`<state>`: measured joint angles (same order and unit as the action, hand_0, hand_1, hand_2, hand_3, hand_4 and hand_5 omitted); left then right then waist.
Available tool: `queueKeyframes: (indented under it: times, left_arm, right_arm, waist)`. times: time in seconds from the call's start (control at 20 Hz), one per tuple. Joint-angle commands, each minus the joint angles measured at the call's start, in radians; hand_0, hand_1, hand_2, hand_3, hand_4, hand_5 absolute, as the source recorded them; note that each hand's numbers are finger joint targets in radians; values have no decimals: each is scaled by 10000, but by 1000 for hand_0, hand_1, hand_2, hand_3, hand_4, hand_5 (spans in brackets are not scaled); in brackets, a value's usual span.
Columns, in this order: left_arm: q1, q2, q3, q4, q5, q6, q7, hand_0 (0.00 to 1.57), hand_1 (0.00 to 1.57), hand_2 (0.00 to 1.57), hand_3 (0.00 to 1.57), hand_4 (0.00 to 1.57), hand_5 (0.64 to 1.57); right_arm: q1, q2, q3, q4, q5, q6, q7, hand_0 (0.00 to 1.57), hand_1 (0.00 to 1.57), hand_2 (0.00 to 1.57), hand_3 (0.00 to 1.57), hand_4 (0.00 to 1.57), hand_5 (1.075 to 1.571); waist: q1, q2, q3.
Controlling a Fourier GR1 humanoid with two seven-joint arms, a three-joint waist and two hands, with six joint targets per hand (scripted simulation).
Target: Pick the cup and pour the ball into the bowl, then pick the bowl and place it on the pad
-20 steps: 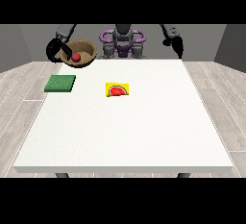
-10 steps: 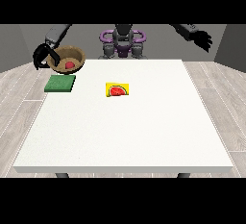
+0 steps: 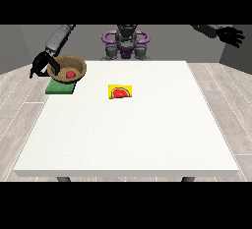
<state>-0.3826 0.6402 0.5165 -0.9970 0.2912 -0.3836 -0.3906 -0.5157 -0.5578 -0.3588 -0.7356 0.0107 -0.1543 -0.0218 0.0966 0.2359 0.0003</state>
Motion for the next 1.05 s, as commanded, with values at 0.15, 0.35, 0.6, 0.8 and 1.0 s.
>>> queueKeyframes:
  times: [0.15, 0.35, 0.6, 0.8, 1.0]
  left_arm:
    - [235, -27, -52, -382, 19, -3, -110, 0, 0, 0, 0, 1188, 1558]
    - [146, 420, 227, 218, 170, -395, -484, 0, 0, 0, 0, 1174, 1549]
    - [0, 164, -243, -40, 153, -234, 385, 0, 0, 0, 0, 1158, 1547]
    - [233, -1610, -1560, -1960, -119, 681, 1509, 0, 0, 0, 0, 902, 1559]
    - [315, -1568, -1592, -734, -556, 1317, 2314, 0, 0, 0, 0, 902, 1559]
  right_arm:
    - [-245, -871, -644, 1287, 4, -546, 174, 1218, 1218, 1411, 1299, 0, 1553]
    - [-575, -634, -506, 1393, -205, 45, -97, 420, 420, 562, 917, 0, 1518]
    - [-1158, -867, -194, 1592, 1, 184, 970, 0, 0, 140, 93, 0, 1370]
    - [-722, -1293, -110, 2102, 209, 635, 770, 0, 0, 0, 0, 0, 1354]
    - [-1596, 102, 542, 796, -96, 1403, 1479, 0, 0, 0, 0, 476, 1434]
  waist:
    - [247, 281, 7]
    - [166, 401, 0]
    - [232, -328, 1]
    - [220, -1593, 14]
    - [-737, -3483, -18]
